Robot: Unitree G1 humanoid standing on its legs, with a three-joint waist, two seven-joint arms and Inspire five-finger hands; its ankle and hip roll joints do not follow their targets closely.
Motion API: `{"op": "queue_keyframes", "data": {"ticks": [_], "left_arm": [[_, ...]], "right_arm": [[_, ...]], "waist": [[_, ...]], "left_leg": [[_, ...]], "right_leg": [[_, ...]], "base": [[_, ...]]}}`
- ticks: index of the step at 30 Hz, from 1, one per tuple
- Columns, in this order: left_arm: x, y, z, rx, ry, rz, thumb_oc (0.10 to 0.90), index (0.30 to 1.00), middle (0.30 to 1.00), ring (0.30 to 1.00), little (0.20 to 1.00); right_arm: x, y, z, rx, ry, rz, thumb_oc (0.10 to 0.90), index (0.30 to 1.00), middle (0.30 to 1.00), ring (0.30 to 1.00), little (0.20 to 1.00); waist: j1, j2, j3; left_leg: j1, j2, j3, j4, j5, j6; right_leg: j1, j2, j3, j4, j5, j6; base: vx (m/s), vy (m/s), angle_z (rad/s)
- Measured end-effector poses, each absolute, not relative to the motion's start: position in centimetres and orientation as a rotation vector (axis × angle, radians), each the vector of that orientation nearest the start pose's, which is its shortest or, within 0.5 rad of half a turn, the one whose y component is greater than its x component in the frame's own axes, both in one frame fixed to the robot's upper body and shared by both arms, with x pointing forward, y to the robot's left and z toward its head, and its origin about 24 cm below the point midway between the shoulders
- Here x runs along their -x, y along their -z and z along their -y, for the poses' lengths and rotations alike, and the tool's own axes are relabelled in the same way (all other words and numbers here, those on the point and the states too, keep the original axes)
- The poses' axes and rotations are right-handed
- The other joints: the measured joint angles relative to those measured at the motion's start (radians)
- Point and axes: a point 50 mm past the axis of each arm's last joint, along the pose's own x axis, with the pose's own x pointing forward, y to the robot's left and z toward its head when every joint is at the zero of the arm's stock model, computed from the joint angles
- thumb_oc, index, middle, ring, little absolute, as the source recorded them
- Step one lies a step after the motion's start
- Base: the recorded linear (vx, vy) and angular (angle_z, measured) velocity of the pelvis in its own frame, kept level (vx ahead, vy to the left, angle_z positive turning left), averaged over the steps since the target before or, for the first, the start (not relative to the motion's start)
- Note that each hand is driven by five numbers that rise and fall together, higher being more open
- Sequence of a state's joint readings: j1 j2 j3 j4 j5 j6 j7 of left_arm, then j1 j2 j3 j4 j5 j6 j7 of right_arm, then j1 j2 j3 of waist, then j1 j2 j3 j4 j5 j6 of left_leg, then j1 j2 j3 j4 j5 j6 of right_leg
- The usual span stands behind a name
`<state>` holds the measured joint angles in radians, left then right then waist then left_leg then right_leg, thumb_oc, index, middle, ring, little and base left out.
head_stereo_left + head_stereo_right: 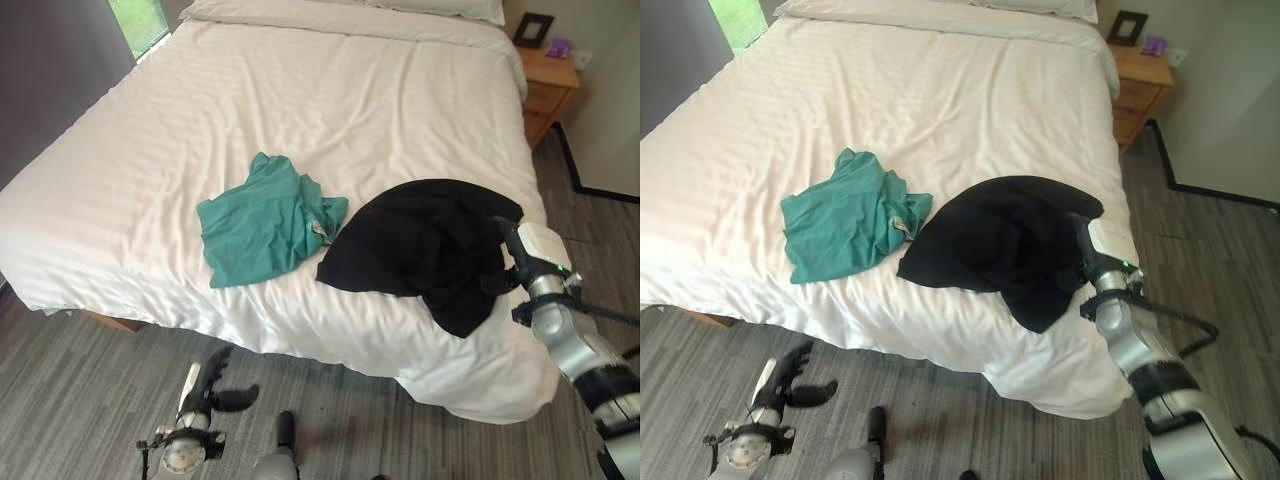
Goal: Pick up bed clothes into laundry basket.
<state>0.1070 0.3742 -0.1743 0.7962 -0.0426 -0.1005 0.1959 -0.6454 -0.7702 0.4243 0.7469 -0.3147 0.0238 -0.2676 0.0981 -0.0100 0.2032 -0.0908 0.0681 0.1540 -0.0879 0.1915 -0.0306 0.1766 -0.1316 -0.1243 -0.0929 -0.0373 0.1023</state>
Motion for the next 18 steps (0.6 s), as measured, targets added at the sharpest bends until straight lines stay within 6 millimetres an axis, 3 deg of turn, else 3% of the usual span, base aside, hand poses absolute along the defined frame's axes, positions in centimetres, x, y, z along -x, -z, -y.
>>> {"op": "queue_keyframes", "data": {"ticks": [3,8,9,10,11,15,18], "left_arm": [[-10.3,13.8,-27.2,-0.479,-0.210,-1.018,0.800,0.900,0.900,0.900,0.900],[-7.2,15.4,-26.2,-0.459,-0.217,-1.174,0.800,0.900,0.900,0.900,0.900],[-6.4,15.6,-26.2,-0.469,-0.211,-1.206,0.800,0.900,0.900,0.900,0.900],[-6.1,15.7,-26.4,-0.476,-0.211,-1.225,0.800,0.900,0.900,0.900,0.900],[-6.2,15.7,-26.4,-0.474,-0.219,-1.233,0.800,0.900,0.900,0.900,0.900],[-6.5,15.4,-27.2,-0.422,-0.303,-1.218,0.800,0.900,0.900,0.900,0.900],[-8.1,14.6,-28.3,-0.360,-0.432,-1.147,0.800,0.900,0.900,0.900,0.900]], "right_arm": [[-36.4,-11.5,28.5,1.275,0.221,-0.078,0.800,0.900,0.900,0.900,0.900],[-36.8,-10.3,28.7,1.260,0.243,-0.181,0.800,0.900,0.900,0.900,0.900],[-36.9,-9.2,28.1,1.226,0.239,-0.207,0.714,0.771,0.771,0.771,0.771],[-37.1,-8.8,27.4,1.209,0.232,-0.216,0.530,0.495,0.495,0.495,0.495],[-37.1,-8.5,27.3,1.194,0.231,-0.223,0.400,0.300,0.300,0.300,0.300],[-37.3,-9.3,28.0,1.146,0.280,-0.240,0.400,0.300,0.300,0.300,0.300],[-37.2,-10.4,29.0,1.102,0.312,-0.225,0.400,0.300,0.300,0.300,0.300]], "waist": [[0.002,-0.010,-0.001],[0.035,-0.024,-0.005],[0.035,-0.036,-0.021],[0.029,-0.045,-0.030],[0.026,-0.055,-0.032],[0.028,-0.063,-0.039],[0.034,-0.066,-0.042]], "left_leg": [[-0.013,-0.004,0.006,0.000,-0.009,0.013],[-0.076,0.000,0.010,0.000,-0.009,0.013],[-0.097,0.000,0.014,0.000,-0.009,0.011],[-0.113,0.000,0.016,-0.001,-0.008,0.009],[-0.140,-0.001,0.013,0.000,-0.003,0.005],[-0.159,-0.006,0.004,-0.001,0.001,-0.006],[-0.170,-0.005,0.001,-0.001,0.001,-0.006]], "right_leg": [[-0.018,-0.006,0.002,0.000,0.014,0.022],[-0.082,-0.002,0.004,0.001,0.013,0.024],[-0.106,-0.003,0.000,0.001,0.009,0.028],[-0.124,-0.004,-0.004,0.001,0.004,0.031],[-0.147,-0.004,-0.009,0.001,-0.002,0.024],[-0.157,-0.007,-0.009,0.000,-0.015,0.019],[-0.164,-0.005,-0.014,0.000,-0.021,0.013]], "base": [[0.10,0.088,-0.08],[0.04,0.053,-0.04],[0.03,0.050,-0.14],[0.04,0.032,-0.07],[0.04,0.015,0.04],[0.04,-0.013,0.08],[0.01,0.005,0.10]]}}
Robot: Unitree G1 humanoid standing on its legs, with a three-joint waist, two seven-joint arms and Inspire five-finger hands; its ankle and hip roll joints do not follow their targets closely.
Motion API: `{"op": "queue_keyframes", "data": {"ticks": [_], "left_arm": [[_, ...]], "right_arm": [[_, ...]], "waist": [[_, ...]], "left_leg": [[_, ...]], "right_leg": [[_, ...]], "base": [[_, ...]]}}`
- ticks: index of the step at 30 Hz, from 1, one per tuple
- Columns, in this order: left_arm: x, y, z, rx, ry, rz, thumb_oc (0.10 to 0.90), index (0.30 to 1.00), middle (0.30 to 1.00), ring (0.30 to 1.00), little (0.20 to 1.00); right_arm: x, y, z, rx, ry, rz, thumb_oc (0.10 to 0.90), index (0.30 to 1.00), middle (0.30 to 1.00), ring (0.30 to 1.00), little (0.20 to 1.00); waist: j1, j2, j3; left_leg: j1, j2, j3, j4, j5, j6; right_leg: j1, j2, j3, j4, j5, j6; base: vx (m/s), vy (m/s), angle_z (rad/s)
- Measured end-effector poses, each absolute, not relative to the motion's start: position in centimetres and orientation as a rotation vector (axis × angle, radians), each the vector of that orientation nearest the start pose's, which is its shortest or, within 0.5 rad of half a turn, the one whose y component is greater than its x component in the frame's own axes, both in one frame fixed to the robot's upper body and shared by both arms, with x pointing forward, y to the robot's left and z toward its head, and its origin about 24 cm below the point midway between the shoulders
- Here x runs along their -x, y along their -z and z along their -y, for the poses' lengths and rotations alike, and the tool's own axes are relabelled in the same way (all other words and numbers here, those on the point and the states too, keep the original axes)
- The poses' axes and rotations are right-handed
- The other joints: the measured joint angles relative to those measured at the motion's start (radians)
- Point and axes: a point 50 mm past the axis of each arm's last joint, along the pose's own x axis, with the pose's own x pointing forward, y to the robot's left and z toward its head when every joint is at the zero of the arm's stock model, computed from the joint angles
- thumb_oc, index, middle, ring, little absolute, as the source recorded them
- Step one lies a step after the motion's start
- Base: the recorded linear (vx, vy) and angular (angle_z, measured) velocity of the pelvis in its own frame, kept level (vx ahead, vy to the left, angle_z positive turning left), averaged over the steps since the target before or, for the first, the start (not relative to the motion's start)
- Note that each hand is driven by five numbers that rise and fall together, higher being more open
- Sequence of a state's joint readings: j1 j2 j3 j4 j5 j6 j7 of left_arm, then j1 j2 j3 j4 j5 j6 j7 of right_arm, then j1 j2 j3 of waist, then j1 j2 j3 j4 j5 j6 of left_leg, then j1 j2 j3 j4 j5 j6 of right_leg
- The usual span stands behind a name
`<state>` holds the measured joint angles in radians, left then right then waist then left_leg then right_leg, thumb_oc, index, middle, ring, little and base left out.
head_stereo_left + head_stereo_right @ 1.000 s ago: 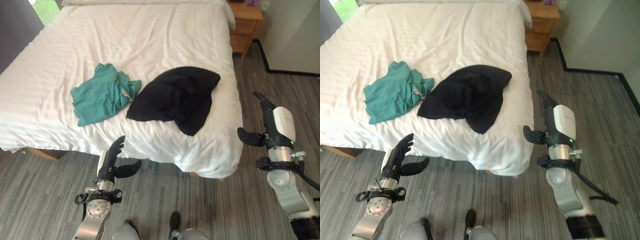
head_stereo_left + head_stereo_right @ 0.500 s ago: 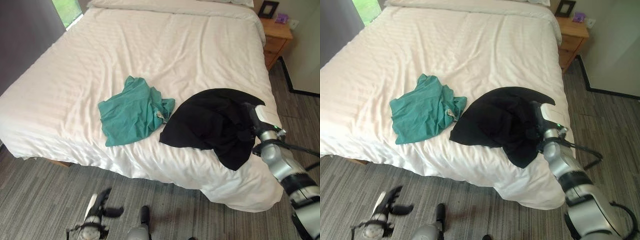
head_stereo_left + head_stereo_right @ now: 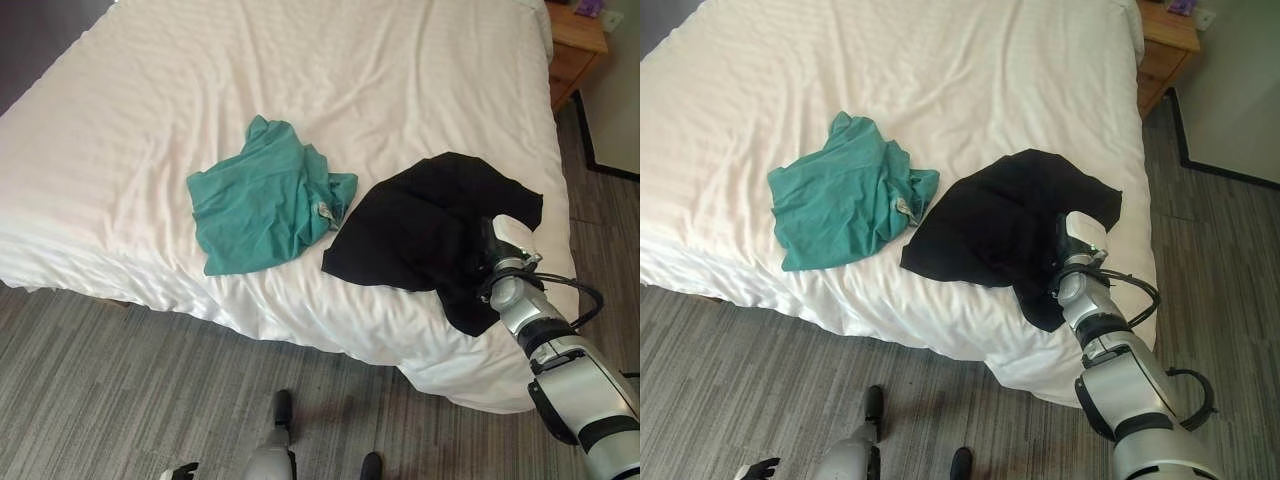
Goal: Pick up bed clothes into laundry basket.
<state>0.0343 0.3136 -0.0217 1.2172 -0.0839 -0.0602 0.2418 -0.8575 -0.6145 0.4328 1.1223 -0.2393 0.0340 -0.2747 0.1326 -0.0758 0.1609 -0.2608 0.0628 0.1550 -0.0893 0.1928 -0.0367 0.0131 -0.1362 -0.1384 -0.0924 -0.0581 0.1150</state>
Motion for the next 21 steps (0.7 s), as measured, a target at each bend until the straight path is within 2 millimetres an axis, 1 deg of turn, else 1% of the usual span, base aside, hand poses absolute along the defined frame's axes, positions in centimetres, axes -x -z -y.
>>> {"op": "queue_keyframes", "data": {"ticks": [3,4,5,6,7,8,9,10,12,13,14,15,16,17,18,19,20,21], "left_arm": [[-10.8,13.0,-29.8,-0.324,-0.529,-1.010,0.800,0.900,0.900,0.900,0.900],[-13.0,11.3,-31.1,-0.324,-0.576,-0.898,0.800,0.900,0.900,0.900,0.900],[-14.5,9.8,-32.0,-0.322,-0.615,-0.807,0.800,0.900,0.900,0.900,0.900],[-16.7,7.7,-33.2,-0.325,-0.655,-0.704,0.800,0.900,0.900,0.900,0.900],[-19.2,4.8,-34.8,-0.345,-0.702,-0.577,0.800,0.900,0.900,0.900,0.900],[-21.1,1.6,-36.0,-0.390,-0.737,-0.437,0.800,0.900,0.900,0.900,0.900],[-22.2,-0.6,-36.6,-0.409,-0.758,-0.346,0.800,0.900,0.900,0.900,0.900],[-23.6,-3.8,-37.3,-0.444,-0.778,-0.223,0.800,0.900,0.900,0.900,0.900],[-26.0,-10.6,-37.5,-0.504,-0.799,0.047,0.800,0.900,0.900,0.900,0.900],[-26.4,-13.5,-37.3,-0.518,-0.801,0.164,0.800,0.900,0.900,0.900,0.900],[-26.7,-16.0,-36.8,-0.537,-0.808,0.286,0.800,0.900,0.900,0.900,0.900],[-26.6,-17.2,-36.5,-0.540,-0.814,0.345,0.800,0.900,0.900,0.900,0.900],[-26.8,-18.1,-35.9,-0.550,-0.801,0.395,0.800,0.900,0.900,0.900,0.900],[-26.9,-18.4,-35.4,-0.551,-0.786,0.420,0.800,0.900,0.900,0.900,0.900],[-27.0,-18.5,-35.0,-0.555,-0.773,0.430,0.800,0.900,0.900,0.900,0.900],[-27.1,-18.4,-34.8,-0.556,-0.763,0.428,0.800,0.900,0.900,0.900,0.900],[-27.3,-18.0,-34.5,-0.564,-0.748,0.413,0.800,0.900,0.900,0.900,0.900],[-27.4,-17.5,-34.4,-0.558,-0.743,0.399,0.800,0.900,0.900,0.900,0.900]], "right_arm": [[-36.5,-11.9,29.6,1.100,0.301,-0.137,0.400,0.300,0.300,0.300,0.300],[-35.8,-13.1,29.7,1.113,0.282,-0.061,0.400,0.300,0.300,0.300,0.300],[-35.2,-13.9,29.8,1.101,0.283,-0.006,0.400,0.300,0.300,0.300,0.300],[-34.5,-14.7,30.1,1.098,0.287,0.041,0.400,0.300,0.300,0.300,0.300],[-33.9,-15.8,30.5,1.105,0.295,0.087,0.400,0.300,0.300,0.300,0.300],[-33.2,-17.1,30.8,1.105,0.311,0.144,0.400,0.300,0.300,0.300,0.300],[-33.0,-17.9,30.8,1.098,0.324,0.177,0.400,0.300,0.300,0.300,0.300],[-32.5,-19.1,31.1,1.076,0.351,0.230,0.400,0.300,0.300,0.300,0.300],[-31.0,-21.4,32.0,1.053,0.430,0.326,0.400,0.300,0.300,0.300,0.300],[-30.1,-22.4,32.3,1.040,0.462,0.374,0.400,0.300,0.300,0.300,0.300],[-29.3,-23.4,32.5,1.028,0.501,0.426,0.400,0.300,0.300,0.300,0.300],[-28.8,-24.0,32.6,1.023,0.518,0.456,0.400,0.300,0.300,0.300,0.300],[-28.2,-24.4,33.1,1.021,0.553,0.479,0.400,0.300,0.300,0.300,0.300],[-27.5,-24.5,33.5,1.016,0.583,0.488,0.400,0.300,0.300,0.300,0.300],[-27.1,-24.5,33.9,1.012,0.606,0.488,0.400,0.300,0.300,0.300,0.300],[-26.6,-24.1,34.5,0.999,0.631,0.478,0.400,0.300,0.300,0.300,0.300],[-26.1,-23.7,35.2,0.986,0.660,0.453,0.400,0.300,0.300,0.300,0.300],[-25.8,-23.4,35.6,0.979,0.673,0.438,0.400,0.300,0.300,0.300,0.300]], "waist": [[-0.003,0.002,0.001],[-0.009,0.004,0.001],[-0.012,0.004,0.002],[-0.015,0.006,0.003],[-0.018,0.006,0.003],[-0.018,0.007,0.008],[-0.032,0.007,0.009],[-0.039,0.007,0.013],[-0.056,0.011,0.015],[-0.063,0.012,0.016],[-0.083,0.014,0.015],[-0.093,0.019,0.015],[-0.114,0.021,0.014],[-0.118,0.025,0.012],[-0.142,0.025,0.011],[-0.154,0.028,0.011],[-0.170,0.027,0.010],[-0.173,0.030,0.009]], "left_leg": [[-0.003,-0.005,0.000,0.001,0.010,0.004],[-0.003,-0.009,0.001,0.001,0.015,0.012],[0.000,-0.011,0.001,0.001,0.016,0.014],[0.006,-0.012,0.000,0.001,0.015,0.015],[0.016,-0.011,0.000,0.001,0.015,0.016],[0.028,-0.012,0.000,0.000,0.014,0.016],[0.039,-0.011,0.004,0.000,0.013,0.017],[0.051,-0.013,0.004,0.000,0.012,0.018],[0.077,-0.014,0.015,0.000,0.003,0.022],[0.090,-0.016,0.024,-0.001,-0.002,0.024],[0.108,-0.016,0.042,-0.001,-0.011,0.021],[0.119,-0.019,0.050,-0.003,-0.013,0.022],[0.133,-0.019,0.067,-0.005,-0.021,0.020],[0.138,-0.019,0.074,-0.005,-0.024,0.020],[0.142,-0.017,0.085,-0.005,-0.028,0.019],[0.145,-0.016,0.090,-0.005,-0.029,0.019],[0.149,-0.012,0.111,-0.005,-0.033,0.018],[0.147,-0.011,0.116,-0.006,-0.035,0.017]], "right_leg": [[-0.004,-0.007,0.000,0.000,0.002,0.000],[-0.002,-0.010,-0.002,0.000,0.002,0.001],[0.001,-0.012,-0.003,0.000,0.003,0.001],[0.008,-0.014,-0.002,0.000,0.002,0.001],[0.019,-0.014,0.001,0.000,0.002,0.002],[0.032,-0.013,0.000,0.001,0.002,0.002],[0.038,-0.016,0.002,0.000,0.002,0.002],[0.051,-0.017,0.003,0.000,0.002,0.003],[0.072,-0.022,0.006,0.000,0.000,0.006],[0.080,-0.025,0.009,0.000,0.000,0.008],[0.088,-0.031,0.013,0.000,0.000,0.009],[0.094,-0.034,0.017,0.000,0.000,0.009],[0.096,-0.039,0.027,0.000,0.000,0.010],[0.098,-0.040,0.036,0.000,0.000,0.011],[0.096,-0.041,0.042,0.000,0.000,0.011],[0.093,-0.041,0.052,0.000,0.000,0.011],[0.081,-0.042,0.068,0.000,0.002,0.014],[0.080,-0.042,0.074,0.000,0.004,0.017]], "base": [[0.00,0.009,0.02],[0.04,0.013,0.04],[0.01,-0.002,0.05],[0.03,-0.005,0.03],[0.04,-0.021,0.04],[0.07,-0.015,-0.01],[0.09,-0.035,-0.02],[0.08,-0.026,-0.07],[0.05,-0.018,-0.12],[0.03,-0.003,-0.28],[0.07,0.000,-0.33],[0.06,0.001,-0.42],[0.07,0.010,-0.37],[0.03,0.010,-0.36],[0.04,0.025,-0.26],[0.02,0.031,-0.37],[0.03,0.050,-0.37],[0.03,0.042,-0.37]]}}
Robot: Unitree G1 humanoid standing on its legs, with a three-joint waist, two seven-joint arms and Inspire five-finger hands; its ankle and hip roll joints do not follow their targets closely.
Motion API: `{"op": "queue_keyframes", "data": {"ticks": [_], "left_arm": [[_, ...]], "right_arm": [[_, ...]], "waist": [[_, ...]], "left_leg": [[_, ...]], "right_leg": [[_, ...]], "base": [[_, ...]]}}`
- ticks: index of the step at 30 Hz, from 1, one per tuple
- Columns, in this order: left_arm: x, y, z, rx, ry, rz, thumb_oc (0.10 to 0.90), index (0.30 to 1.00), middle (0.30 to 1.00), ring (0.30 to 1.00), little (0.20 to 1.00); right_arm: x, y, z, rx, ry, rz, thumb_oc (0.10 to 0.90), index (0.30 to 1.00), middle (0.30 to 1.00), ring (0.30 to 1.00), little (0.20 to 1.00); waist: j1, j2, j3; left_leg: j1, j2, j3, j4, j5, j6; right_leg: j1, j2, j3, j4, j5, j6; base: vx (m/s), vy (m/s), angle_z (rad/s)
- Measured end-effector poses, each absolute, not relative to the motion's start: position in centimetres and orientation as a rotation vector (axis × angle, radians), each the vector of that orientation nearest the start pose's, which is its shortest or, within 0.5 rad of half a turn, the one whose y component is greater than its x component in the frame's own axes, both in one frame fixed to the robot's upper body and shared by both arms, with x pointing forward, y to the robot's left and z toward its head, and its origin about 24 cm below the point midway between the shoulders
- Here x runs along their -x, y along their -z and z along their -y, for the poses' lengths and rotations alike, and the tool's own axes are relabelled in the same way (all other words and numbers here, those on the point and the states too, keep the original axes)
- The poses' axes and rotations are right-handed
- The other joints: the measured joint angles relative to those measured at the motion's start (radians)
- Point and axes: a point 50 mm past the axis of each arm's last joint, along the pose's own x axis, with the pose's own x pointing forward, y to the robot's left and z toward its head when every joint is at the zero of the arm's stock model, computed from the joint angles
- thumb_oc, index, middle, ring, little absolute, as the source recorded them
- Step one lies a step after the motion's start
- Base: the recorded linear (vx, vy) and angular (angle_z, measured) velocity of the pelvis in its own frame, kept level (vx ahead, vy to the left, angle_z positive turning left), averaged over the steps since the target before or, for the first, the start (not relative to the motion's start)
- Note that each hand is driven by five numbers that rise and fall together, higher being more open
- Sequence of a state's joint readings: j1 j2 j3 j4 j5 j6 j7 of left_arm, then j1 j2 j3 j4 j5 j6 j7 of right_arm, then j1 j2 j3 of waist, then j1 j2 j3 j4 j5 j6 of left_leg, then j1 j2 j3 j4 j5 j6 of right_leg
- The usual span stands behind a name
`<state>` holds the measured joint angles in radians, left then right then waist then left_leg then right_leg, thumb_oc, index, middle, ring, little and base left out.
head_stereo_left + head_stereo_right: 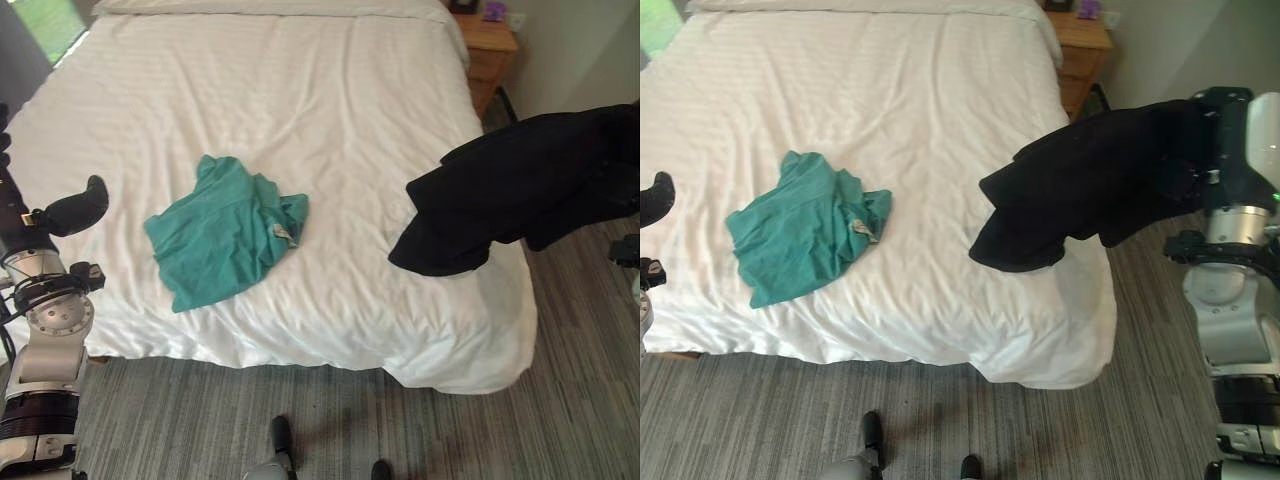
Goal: Pick up bed clothes into laundry basket.
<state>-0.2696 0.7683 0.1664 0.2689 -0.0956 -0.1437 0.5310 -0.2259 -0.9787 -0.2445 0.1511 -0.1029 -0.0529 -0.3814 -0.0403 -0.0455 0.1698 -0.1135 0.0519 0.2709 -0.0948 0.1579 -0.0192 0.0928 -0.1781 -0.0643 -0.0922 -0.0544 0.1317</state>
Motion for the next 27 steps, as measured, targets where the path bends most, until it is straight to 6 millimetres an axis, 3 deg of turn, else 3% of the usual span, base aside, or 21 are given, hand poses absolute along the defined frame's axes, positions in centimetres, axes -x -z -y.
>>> {"op": "queue_keyframes", "data": {"ticks": [3,6,7,9,10,12,13,14,17,22,24,26,27], "left_arm": [[-28.1,-14.4,-34.1,-0.569,-0.681,0.244,0.800,0.900,0.900,0.900,0.900],[-28.8,-10.4,-34.2,-0.588,-0.622,0.018,0.800,0.900,0.900,0.900,0.900],[-28.8,-9.2,-34.2,-0.580,-0.617,-0.038,0.800,0.900,0.900,0.900,0.900],[-28.8,-6.9,-33.9,-0.582,-0.609,-0.144,0.800,0.900,0.900,0.900,0.900],[-28.5,-5.2,-34.0,-0.600,-0.596,-0.233,0.800,0.900,0.900,0.900,0.900],[-27.9,-3.4,-34.8,-0.622,-0.601,-0.345,0.800,0.900,0.900,0.900,0.900],[-27.9,-3.1,-35.0,-0.639,-0.608,-0.374,0.555,0.533,0.533,0.533,0.533],[-27.9,-3.0,-35.2,-0.646,-0.616,-0.395,0.400,0.300,0.300,0.300,0.300],[-27.7,-0.9,-35.7,-0.684,-0.613,-0.559,0.400,0.300,0.300,0.300,0.300],[-26.6,-0.1,-36.6,-0.760,-0.623,-0.671,0.400,0.300,0.300,0.300,0.300],[-27.4,-0.9,-36.4,-0.778,-0.618,-0.647,0.400,0.300,0.300,0.300,0.300],[-29.6,-3.7,-35.6,-0.868,-0.600,-0.511,0.400,0.300,0.300,0.300,0.300],[-30.9,-6.1,-34.9,-0.888,-0.596,-0.389,0.400,0.300,0.300,0.300,0.300]], "right_arm": [[-24.7,-19.8,37.1,0.911,0.734,0.315,0.400,0.300,0.300,0.300,0.300],[-23.3,-14.5,38.6,0.887,0.753,0.072,0.400,0.300,0.300,0.300,0.300],[-22.3,-11.8,39.2,0.868,0.764,-0.035,0.400,0.300,0.300,0.300,0.300],[-20.4,-8.0,39.9,0.800,0.806,-0.206,0.400,0.300,0.300,0.300,0.300],[-18.8,-5.0,40.1,0.768,0.793,-0.352,0.400,0.300,0.300,0.300,0.300],[-16.8,-1.4,39.5,0.673,0.785,-0.509,0.400,0.300,0.300,0.300,0.300],[-15.7,-0.2,39.2,0.646,0.778,-0.564,0.400,0.300,0.300,0.300,0.300],[-14.9,0.7,39.0,0.625,0.773,-0.602,0.400,0.300,0.300,0.300,0.300],[-13.5,2.1,38.1,0.606,0.699,-0.662,0.400,0.300,0.300,0.300,0.300],[-12.4,2.2,36.4,0.600,0.591,-0.636,0.400,0.300,0.300,0.300,0.300],[-11.3,2.8,36.0,0.590,0.581,-0.659,0.400,0.300,0.300,0.300,0.300],[-10.6,3.4,35.6,0.582,0.572,-0.683,0.400,0.300,0.300,0.300,0.300],[-10.6,3.9,35.1,0.555,0.576,-0.685,0.400,0.300,0.300,0.300,0.300]], "waist": [[-0.058,0.000,-0.004],[-0.094,0.001,-0.004],[-0.117,0.001,-0.004],[-0.125,0.000,-0.005],[-0.144,0.001,-0.006],[-0.166,0.006,-0.005],[-0.181,0.016,-0.007],[-0.194,0.023,-0.010],[-0.219,0.055,-0.028],[-0.262,0.079,-0.043],[-0.269,0.078,-0.043],[-0.265,0.069,-0.038],[-0.256,0.059,-0.030]], "left_leg": [[0.012,0.005,0.046,0.005,-0.005,-0.001],[0.028,0.006,0.073,0.005,-0.010,0.002],[0.029,0.007,0.079,0.004,-0.010,0.002],[0.039,0.011,0.081,0.005,-0.012,0.004],[0.040,0.012,0.083,0.004,-0.012,0.004],[0.040,0.019,0.099,0.000,-0.019,-0.004],[0.040,0.020,0.100,0.000,-0.022,-0.009],[0.044,0.020,0.101,-0.001,-0.025,-0.010],[0.058,0.020,0.118,-0.001,-0.040,-0.013],[0.058,0.018,0.163,-0.002,-0.055,-0.026],[0.038,0.019,0.159,-0.001,-0.054,-0.027],[-0.019,0.019,0.160,-0.001,-0.044,-0.024],[-0.048,0.020,0.164,0.004,-0.029,-0.019]], "right_leg": [[-0.020,-0.003,0.043,0.000,0.005,0.005],[-0.020,-0.007,0.067,0.000,0.008,0.010],[-0.024,-0.008,0.073,0.001,0.011,0.014],[-0.018,-0.005,0.076,0.001,0.011,0.015],[-0.022,-0.005,0.085,0.001,0.012,0.015],[-0.036,-0.002,0.100,0.001,0.012,0.015],[-0.037,-0.002,0.101,0.001,0.012,0.016],[-0.035,-0.003,0.102,0.001,0.013,0.016],[-0.034,-0.005,0.125,0.000,0.026,0.022],[-0.070,-0.012,0.168,0.001,0.041,0.021],[-0.087,-0.010,0.167,0.005,0.048,0.021],[-0.140,-0.012,0.154,0.006,0.062,0.022],[-0.168,-0.004,0.152,0.004,0.081,0.024]], "base": [[0.03,0.070,-0.41],[0.02,0.042,-0.34],[-0.01,0.017,-0.17],[-0.02,-0.004,-0.15],[-0.02,0.028,-0.27],[-0.02,0.053,-0.30],[-0.01,0.056,-0.17],[-0.01,0.056,-0.08],[0.00,0.092,-0.19],[-0.04,0.086,-0.30],[-0.22,0.013,0.06],[-0.30,-0.016,0.15],[-0.34,0.045,-0.03]]}}
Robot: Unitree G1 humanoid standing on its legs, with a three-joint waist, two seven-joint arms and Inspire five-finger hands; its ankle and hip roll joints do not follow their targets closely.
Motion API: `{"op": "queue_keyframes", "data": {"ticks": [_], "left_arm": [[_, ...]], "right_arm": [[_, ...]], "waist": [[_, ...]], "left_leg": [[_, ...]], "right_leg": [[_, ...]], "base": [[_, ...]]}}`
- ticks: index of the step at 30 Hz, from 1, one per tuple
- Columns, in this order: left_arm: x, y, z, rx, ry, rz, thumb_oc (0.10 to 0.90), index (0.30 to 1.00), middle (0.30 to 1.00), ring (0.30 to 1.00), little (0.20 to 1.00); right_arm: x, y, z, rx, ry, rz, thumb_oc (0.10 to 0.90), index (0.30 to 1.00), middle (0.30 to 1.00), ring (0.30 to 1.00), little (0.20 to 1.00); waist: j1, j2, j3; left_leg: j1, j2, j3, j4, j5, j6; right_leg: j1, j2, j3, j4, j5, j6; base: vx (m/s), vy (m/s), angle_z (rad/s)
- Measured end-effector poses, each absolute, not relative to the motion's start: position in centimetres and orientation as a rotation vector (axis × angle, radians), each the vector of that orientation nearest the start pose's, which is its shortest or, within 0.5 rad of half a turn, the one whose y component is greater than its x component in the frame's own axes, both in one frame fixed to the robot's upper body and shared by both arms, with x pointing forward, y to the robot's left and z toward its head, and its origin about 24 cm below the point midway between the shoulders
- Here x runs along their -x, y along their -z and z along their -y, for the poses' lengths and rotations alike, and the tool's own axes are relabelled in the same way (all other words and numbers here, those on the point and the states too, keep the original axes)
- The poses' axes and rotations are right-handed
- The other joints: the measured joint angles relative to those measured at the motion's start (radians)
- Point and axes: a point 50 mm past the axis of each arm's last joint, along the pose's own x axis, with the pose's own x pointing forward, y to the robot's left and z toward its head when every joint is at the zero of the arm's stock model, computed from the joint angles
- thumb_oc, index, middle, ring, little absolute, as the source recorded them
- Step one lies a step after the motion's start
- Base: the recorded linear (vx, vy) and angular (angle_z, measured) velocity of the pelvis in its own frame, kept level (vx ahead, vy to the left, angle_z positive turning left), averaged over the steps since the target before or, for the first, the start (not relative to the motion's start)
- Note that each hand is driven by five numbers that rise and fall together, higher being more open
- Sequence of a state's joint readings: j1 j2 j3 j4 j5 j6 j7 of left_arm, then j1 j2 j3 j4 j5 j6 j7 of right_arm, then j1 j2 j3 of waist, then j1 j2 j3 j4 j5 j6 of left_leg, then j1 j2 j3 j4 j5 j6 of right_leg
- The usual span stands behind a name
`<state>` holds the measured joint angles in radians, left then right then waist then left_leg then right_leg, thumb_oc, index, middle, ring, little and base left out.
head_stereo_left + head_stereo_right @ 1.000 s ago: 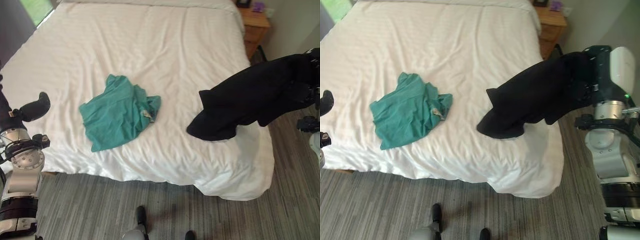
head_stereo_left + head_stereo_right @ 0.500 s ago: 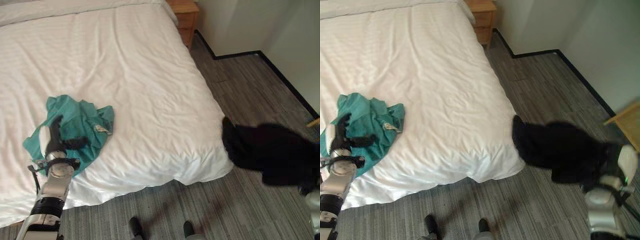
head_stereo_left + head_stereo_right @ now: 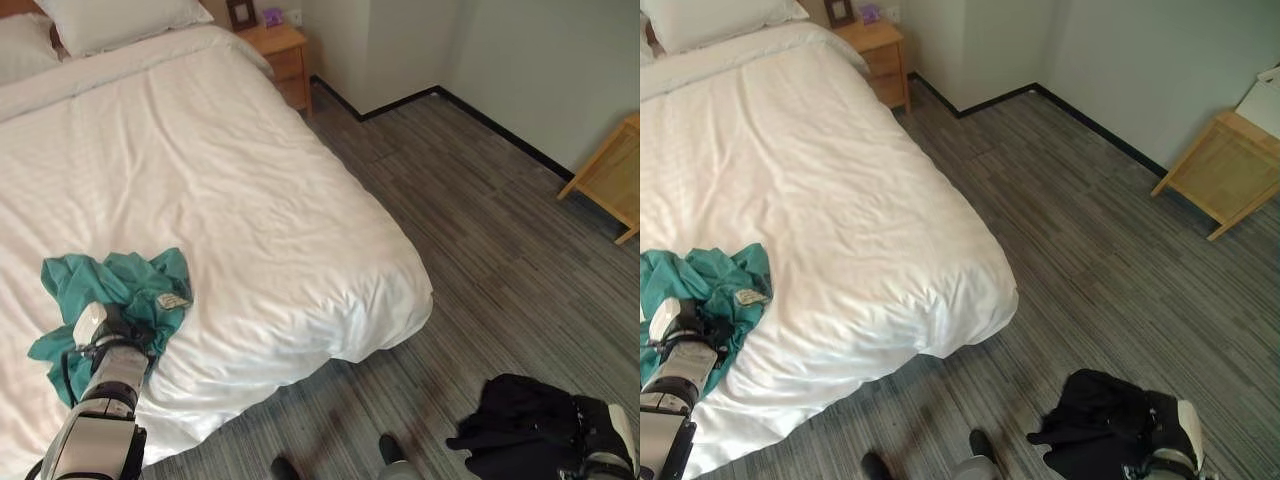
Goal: Pick up bed clothes into laundry basket.
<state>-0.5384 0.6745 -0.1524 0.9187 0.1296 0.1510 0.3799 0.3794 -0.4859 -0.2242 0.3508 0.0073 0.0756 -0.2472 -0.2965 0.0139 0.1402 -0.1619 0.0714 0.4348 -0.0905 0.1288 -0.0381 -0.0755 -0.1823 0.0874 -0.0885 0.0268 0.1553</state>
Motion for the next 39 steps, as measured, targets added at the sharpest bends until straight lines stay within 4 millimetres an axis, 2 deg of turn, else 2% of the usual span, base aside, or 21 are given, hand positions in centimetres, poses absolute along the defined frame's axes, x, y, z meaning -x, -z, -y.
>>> {"op": "queue_keyframes", "data": {"ticks": [2,4,5,8,11,13,16,17,19,20,22,23,25,26,28,29,31,33,34,37,39], "left_arm": [[-33.1,-12.9,-31.3,-0.915,-0.552,-0.015,0.400,0.300,0.300,0.300,0.300],[-33.7,-16.1,-27.7,-0.943,-0.464,0.203,0.400,0.300,0.300,0.300,0.300],[-33.6,-17.1,-26.1,-0.952,-0.420,0.283,0.400,0.300,0.300,0.300,0.300],[-32.7,-18.7,-21.5,-0.960,-0.292,0.491,0.400,0.300,0.300,0.300,0.300],[-30.1,-21.0,-19.8,-0.995,-0.272,0.693,0.400,0.300,0.300,0.300,0.300],[-29.1,-22.0,-20.1,-1.014,-0.292,0.751,0.400,0.300,0.300,0.300,0.300],[-28.5,-21.4,-22.1,-1.020,-0.347,0.703,0.400,0.300,0.300,0.300,0.300],[-28.4,-21.0,-22.0,-1.006,-0.341,0.688,0.400,0.300,0.300,0.300,0.300],[-28.3,-19.0,-21.2,-0.983,-0.262,0.634,0.400,0.300,0.300,0.300,0.300],[-28.3,-17.7,-20.6,-0.952,-0.227,0.602,0.400,0.300,0.300,0.300,0.300],[-28.5,-16.4,-19.9,-0.933,-0.172,0.553,0.400,0.300,0.300,0.300,0.300],[-28.3,-15.6,-19.7,-0.916,-0.162,0.531,0.400,0.300,0.300,0.300,0.300],[-27.8,-13.0,-18.8,-0.870,-0.118,0.446,0.400,0.300,0.300,0.300,0.300],[-27.9,-11.2,-18.4,-0.849,-0.101,0.380,0.400,0.300,0.300,0.300,0.300],[-28.0,-8.8,-18.3,-0.828,-0.089,0.283,0.400,0.300,0.300,0.300,0.300],[-28.1,-8.0,-18.4,-0.816,-0.088,0.236,0.400,0.300,0.300,0.300,0.300],[-28.1,-6.6,-17.4,-0.755,-0.066,0.181,0.400,0.300,0.300,0.300,0.300],[-27.6,-5.6,-16.5,-0.690,-0.052,0.145,0.400,0.300,0.300,0.300,0.300],[-27.3,-5.1,-16.3,-0.680,-0.041,0.129,0.400,0.300,0.300,0.300,0.300],[-27.1,-4.8,-16.2,-0.681,-0.032,0.120,0.400,0.300,0.300,0.300,0.300],[-27.1,-4.7,-16.3,-0.681,-0.042,0.111,0.400,0.300,0.300,0.300,0.300]], "right_arm": [[-12.5,5.5,32.4,0.491,0.521,-0.677,0.400,0.300,0.300,0.300,0.300],[-15.5,5.5,29.8,0.459,0.438,-0.595,0.400,0.300,0.300,0.300,0.300],[-17.7,4.6,28.5,0.449,0.395,-0.506,0.400,0.300,0.300,0.300,0.300],[-20.0,3.5,27.2,0.474,0.318,-0.403,0.400,0.300,0.300,0.300,0.300],[-19.8,3.6,27.3,0.489,0.304,-0.412,0.400,0.300,0.300,0.300,0.300],[-19.5,3.8,27.4,0.508,0.292,-0.426,0.400,0.300,0.300,0.300,0.300],[-20.5,3.5,26.5,0.528,0.249,-0.398,0.400,0.300,0.300,0.300,0.300],[-20.9,3.3,26.3,0.535,0.236,-0.387,0.400,0.300,0.300,0.300,0.300],[-20.6,3.7,25.7,0.546,0.197,-0.397,0.400,0.300,0.300,0.300,0.300],[-20.7,3.4,25.7,0.554,0.188,-0.380,0.400,0.300,0.300,0.300,0.300],[-20.8,2.5,25.5,0.559,0.183,-0.339,0.400,0.300,0.300,0.300,0.300],[-20.8,2.3,25.6,0.561,0.186,-0.330,0.400,0.300,0.300,0.300,0.300],[-21.4,1.2,25.7,0.563,0.208,-0.281,0.400,0.300,0.300,0.300,0.300],[-21.5,0.7,25.3,0.554,0.201,-0.259,0.400,0.300,0.300,0.300,0.300],[-21.6,-1.0,25.1,0.545,0.210,-0.174,0.400,0.300,0.300,0.300,0.300],[-22.0,-2.3,25.2,0.555,0.212,-0.121,0.400,0.300,0.300,0.300,0.300],[-21.0,-2.9,26.2,0.570,0.257,-0.106,0.400,0.300,0.300,0.300,0.300],[-20.0,-2.6,27.0,0.580,0.286,-0.136,0.400,0.300,0.300,0.300,0.300],[-19.8,-2.6,27.2,0.585,0.293,-0.140,0.400,0.300,0.300,0.300,0.300],[-19.8,-2.6,27.3,0.587,0.293,-0.140,0.400,0.300,0.300,0.300,0.300],[-19.5,-2.1,27.0,0.582,0.285,-0.158,0.400,0.300,0.300,0.300,0.300]], "waist": [[0.048,-0.065,0.044],[0.085,-0.109,0.065],[0.119,-0.116,0.073],[0.169,-0.091,0.084],[0.288,-0.124,0.063],[0.332,-0.150,0.047],[0.374,-0.168,0.032],[0.377,-0.158,0.035],[0.365,-0.098,0.029],[0.366,-0.058,0.036],[0.327,-0.095,0.032],[0.317,-0.087,0.036],[0.299,-0.060,0.063],[0.313,-0.080,0.080],[0.303,-0.103,0.119],[0.264,-0.094,0.145],[0.210,-0.081,0.162],[0.213,-0.085,0.164],[0.215,-0.094,0.169],[0.217,-0.064,0.159],[0.227,-0.030,0.152]], "left_leg": [[-0.037,0.029,0.017,0.001,0.033,0.035],[-0.031,0.059,0.080,0.012,0.026,0.052],[-0.026,0.080,0.079,0.009,-0.006,0.070],[0.024,0.120,0.209,0.000,0.007,0.104],[0.070,0.110,0.348,0.024,-0.022,0.112],[0.071,0.096,0.382,0.071,-0.039,0.121],[0.099,0.110,0.470,0.105,-0.023,0.099],[0.099,0.138,0.482,0.127,-0.024,0.099],[0.105,0.291,0.482,0.217,-0.021,0.099],[0.128,0.355,0.492,0.206,0.011,0.056],[0.130,0.384,0.483,0.224,0.045,0.008],[0.136,0.410,0.480,0.230,0.056,-0.003],[0.134,0.508,0.365,0.335,0.084,-0.032],[0.107,0.543,0.235,0.465,0.108,-0.063],[0.118,0.396,-0.004,0.412,-0.058,-0.167],[0.128,0.318,-0.069,0.364,-0.054,-0.166],[0.151,0.261,-0.187,0.323,-0.021,-0.124],[0.138,0.242,-0.314,0.391,-0.024,-0.130],[0.121,0.191,-0.381,0.423,-0.087,-0.136],[0.110,-0.003,-0.372,0.294,-0.174,-0.026],[0.140,-0.032,-0.348,0.184,-0.149,0.017]], "right_leg": [[-0.061,0.037,-0.033,0.004,0.085,0.013],[-0.097,0.089,-0.097,-0.013,0.214,-0.012],[-0.128,0.104,-0.114,-0.009,0.296,0.011],[-0.118,0.026,-0.385,0.306,0.043,-0.034],[0.013,-0.140,-0.520,0.521,-0.040,0.051],[0.182,-0.149,-0.508,0.372,-0.018,0.119],[0.325,-0.082,-0.524,-0.003,0.168,0.098],[0.322,-0.063,-0.522,-0.014,0.171,0.102],[0.316,0.031,-0.506,0.006,0.178,0.088],[0.283,0.083,-0.489,0.008,0.044,0.023],[0.251,0.094,-0.493,-0.014,0.108,-0.053],[0.244,0.113,-0.484,-0.008,0.095,-0.053],[0.229,0.167,-0.430,-0.005,0.080,-0.077],[0.221,0.170,-0.405,-0.005,0.064,-0.102],[0.215,0.121,-0.313,-0.004,0.053,-0.130],[0.217,0.116,-0.276,-0.004,0.051,-0.131],[0.225,0.134,-0.240,-0.003,0.036,-0.114],[0.223,0.129,-0.193,-0.002,0.036,-0.127],[0.219,0.097,-0.160,-0.003,0.029,-0.138],[0.172,0.057,-0.053,-0.003,0.029,-0.122],[0.160,0.073,-0.022,0.002,0.034,-0.072]], "base": [[-0.32,0.142,-0.41],[-0.28,0.152,-1.16],[-0.29,0.103,-1.71],[-0.27,0.050,-1.25],[-0.31,0.005,-1.16],[-0.22,0.007,-0.84],[-0.26,-0.079,-0.89],[-0.26,-0.147,-0.89],[-0.26,-0.205,-0.77],[-0.23,-0.161,-0.75],[-0.17,-0.140,-0.56],[-0.24,-0.162,-0.84],[-0.28,-0.171,-1.35],[-0.26,-0.200,-1.52],[-0.22,-0.175,-1.58],[-0.14,-0.138,-1.37],[-0.06,-0.171,-0.67],[0.07,-0.099,-0.54],[0.15,-0.013,-0.78],[0.23,0.031,-0.88],[0.36,0.016,-0.78]]}}
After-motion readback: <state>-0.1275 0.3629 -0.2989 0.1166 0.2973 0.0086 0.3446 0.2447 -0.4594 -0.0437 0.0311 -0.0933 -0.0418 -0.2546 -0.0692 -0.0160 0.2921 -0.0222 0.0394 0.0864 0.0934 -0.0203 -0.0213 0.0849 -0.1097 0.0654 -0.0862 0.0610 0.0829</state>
